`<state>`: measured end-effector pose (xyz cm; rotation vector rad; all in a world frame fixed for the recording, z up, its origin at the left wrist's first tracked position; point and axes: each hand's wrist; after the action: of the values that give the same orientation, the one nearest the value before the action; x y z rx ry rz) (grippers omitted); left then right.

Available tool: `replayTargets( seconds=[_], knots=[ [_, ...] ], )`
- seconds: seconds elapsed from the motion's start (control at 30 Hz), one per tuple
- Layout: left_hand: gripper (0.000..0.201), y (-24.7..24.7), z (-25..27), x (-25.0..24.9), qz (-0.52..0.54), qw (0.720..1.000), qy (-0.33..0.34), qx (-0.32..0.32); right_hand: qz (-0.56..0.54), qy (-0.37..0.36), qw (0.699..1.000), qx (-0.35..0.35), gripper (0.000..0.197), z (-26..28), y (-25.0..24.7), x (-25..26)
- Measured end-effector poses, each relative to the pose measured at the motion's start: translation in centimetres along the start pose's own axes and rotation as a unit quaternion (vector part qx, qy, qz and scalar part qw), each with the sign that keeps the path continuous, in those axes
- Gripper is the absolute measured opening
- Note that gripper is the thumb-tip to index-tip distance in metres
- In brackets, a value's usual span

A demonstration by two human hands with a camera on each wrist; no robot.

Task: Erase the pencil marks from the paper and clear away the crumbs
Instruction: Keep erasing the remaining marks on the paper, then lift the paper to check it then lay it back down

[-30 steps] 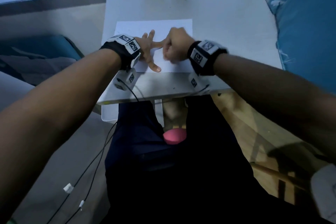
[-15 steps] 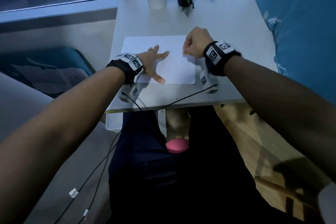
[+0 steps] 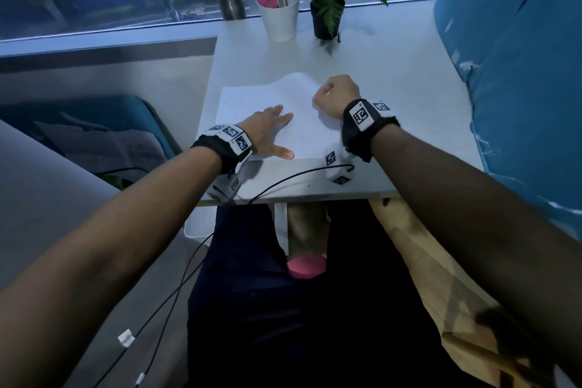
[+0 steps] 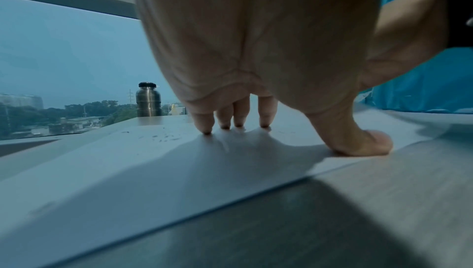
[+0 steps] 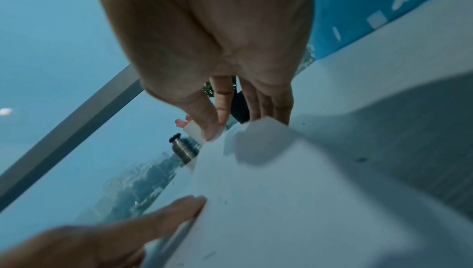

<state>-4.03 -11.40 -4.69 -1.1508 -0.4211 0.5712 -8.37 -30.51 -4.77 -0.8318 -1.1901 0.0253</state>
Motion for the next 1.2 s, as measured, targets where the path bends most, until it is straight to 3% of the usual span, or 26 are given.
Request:
replayTargets(
  seconds=[0.1,0.2,0.3,0.4,0.57,0.67,0.93,1.07,1.2],
  knots=[
    [0.096,0.3,0.1,-0.2,-0.009,1.000,-0.002,-0.017,-0.053,0.039,0.998,-0.024,0.019,-0.3,-0.6,0.2],
    [0.091,0.2,0.2,-0.6,0.002,0.999,0.000,-0.041,-0.059,0.055,0.996,-0.031,0.028,-0.4,-1.1,0.3],
    [0.082,0.2,0.1,-0.5,0.035,0.996,-0.006,-0.082,-0.052,-0.025,0.996,-0.071,0.013,0.1,-1.9,0.8],
    [0.081,0.1,-0.1,0.9,0.122,0.980,-0.059,-0.142,-0.056,-0.135,0.985,-0.096,0.009,0.6,-3.5,1.7],
    [0.059,-1.9,0.5,4.9,0.281,0.902,-0.167,-0.283,-0.092,-0.292,0.942,-0.138,0.011,1.0,-7.2,3.4],
    [0.058,-3.0,1.3,7.0,0.345,0.860,-0.199,-0.318,-0.106,-0.353,0.913,-0.176,0.011,1.7,-8.6,4.2],
    [0.070,-2.9,1.5,8.7,0.465,0.795,-0.224,-0.317,-0.171,-0.428,0.870,-0.175,0.012,2.9,-9.7,6.1],
    [0.081,-3.0,0.6,8.8,0.555,0.747,-0.235,-0.281,-0.203,-0.449,0.858,-0.142,0.014,3.6,-9.8,7.4],
    [0.087,-3.5,0.3,9.1,0.656,0.677,-0.177,-0.282,-0.237,-0.448,0.852,-0.131,0.017,3.8,-10.1,7.7]
  ],
)
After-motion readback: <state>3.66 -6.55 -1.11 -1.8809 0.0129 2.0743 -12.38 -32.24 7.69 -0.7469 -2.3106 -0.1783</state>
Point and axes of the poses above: each hand's wrist, its own z-axis away from the middle knuckle, its own y-axis out of the palm, x = y × z, and after that the axes turned 10 degrees about -z, right-handed
